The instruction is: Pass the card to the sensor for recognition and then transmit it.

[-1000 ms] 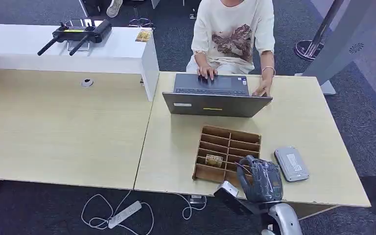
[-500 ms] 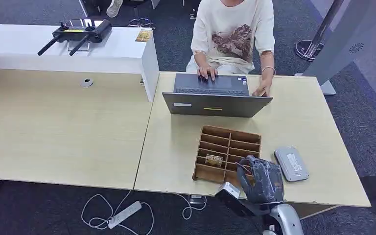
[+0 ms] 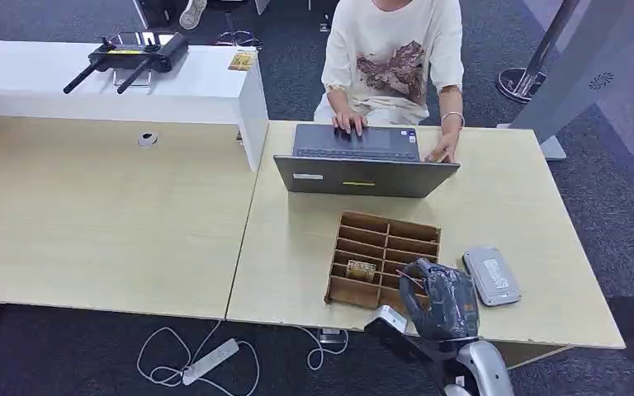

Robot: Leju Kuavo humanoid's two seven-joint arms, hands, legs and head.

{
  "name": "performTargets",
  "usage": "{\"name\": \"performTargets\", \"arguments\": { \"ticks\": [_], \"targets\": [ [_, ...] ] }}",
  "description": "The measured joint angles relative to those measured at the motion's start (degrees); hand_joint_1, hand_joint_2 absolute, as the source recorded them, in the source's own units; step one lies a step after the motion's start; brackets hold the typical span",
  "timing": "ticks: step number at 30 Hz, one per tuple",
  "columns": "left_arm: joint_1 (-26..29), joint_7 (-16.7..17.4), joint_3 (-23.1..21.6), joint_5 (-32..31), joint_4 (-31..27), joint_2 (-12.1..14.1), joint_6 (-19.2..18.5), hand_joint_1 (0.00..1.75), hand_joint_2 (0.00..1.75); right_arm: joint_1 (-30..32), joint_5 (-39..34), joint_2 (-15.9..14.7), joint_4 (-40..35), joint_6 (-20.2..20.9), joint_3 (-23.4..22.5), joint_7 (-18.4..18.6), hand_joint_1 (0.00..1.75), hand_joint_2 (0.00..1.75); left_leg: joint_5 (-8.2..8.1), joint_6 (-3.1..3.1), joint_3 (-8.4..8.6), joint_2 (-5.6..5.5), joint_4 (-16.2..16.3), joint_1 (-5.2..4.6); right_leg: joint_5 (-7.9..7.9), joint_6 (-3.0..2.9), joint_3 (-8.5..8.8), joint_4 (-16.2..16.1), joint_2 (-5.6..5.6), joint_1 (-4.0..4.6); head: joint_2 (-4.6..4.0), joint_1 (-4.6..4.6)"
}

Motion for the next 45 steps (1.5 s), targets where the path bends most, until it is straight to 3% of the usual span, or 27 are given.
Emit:
{"name": "performTargets", "arguments": {
  "ticks": [10, 28, 34, 40, 45],
  "targets": [
    [0.00, -0.17, 0.00, 0.07, 0.00, 0.00, 0.00, 0.00, 0.00, -0.34, -2.53, 0.00, -0.04, -1.03, 0.11, -1.75, 1.75, 1.75, 0.00, 0.00, 0.00, 0.00, 0.00, 0.00, 0.00, 0.00, 0.00, 0.00, 0.00, 0.00, 0.00, 0.00],
    [0.00, -0.55, 0.00, -0.44, 0.00, 0.02, 0.00, 0.00, 0.00, -0.62, -17.69, 0.00, -3.08, 1.68, 0.11, -7.21, 1.75, 1.75, 0.00, 0.00, 0.00, -0.01, 0.00, 0.00, 0.00, 0.00, 0.00, 0.00, 0.00, 0.00, 0.00, 0.00],
    [-0.01, -0.61, 0.00, -0.63, 0.00, 0.04, 0.00, 0.00, 0.00, -0.57, -29.99, 0.00, -3.76, 7.17, -0.04, -10.95, 1.75, 1.75, 0.00, 0.00, 0.00, 0.00, 0.00, 0.00, 0.00, 0.00, 0.00, 0.00, 0.00, 0.00, 0.00, 0.00],
    [-0.01, -0.68, 0.00, -0.63, 0.00, 0.09, 0.00, 0.00, 0.00, -0.70, -34.93, 0.00, -4.07, 9.82, -0.53, -12.22, 1.75, 1.75, 0.00, 0.00, 0.00, 0.00, 0.00, 0.00, 0.00, 0.00, 0.00, 0.00, 0.00, 0.00, 0.00, 0.00],
    [-0.05, -0.68, 0.00, -1.05, 0.00, 0.11, -0.17, 0.00, 0.00, -1.04, -43.94, 0.00, -3.98, 16.11, -0.66, -14.45, 1.75, 1.75, 0.00, 0.00, 0.00, -0.01, 0.00, 0.00, 0.00, 0.00, 0.00, 0.00, -0.01, 0.00, 0.00, 0.00]
  ]
}}
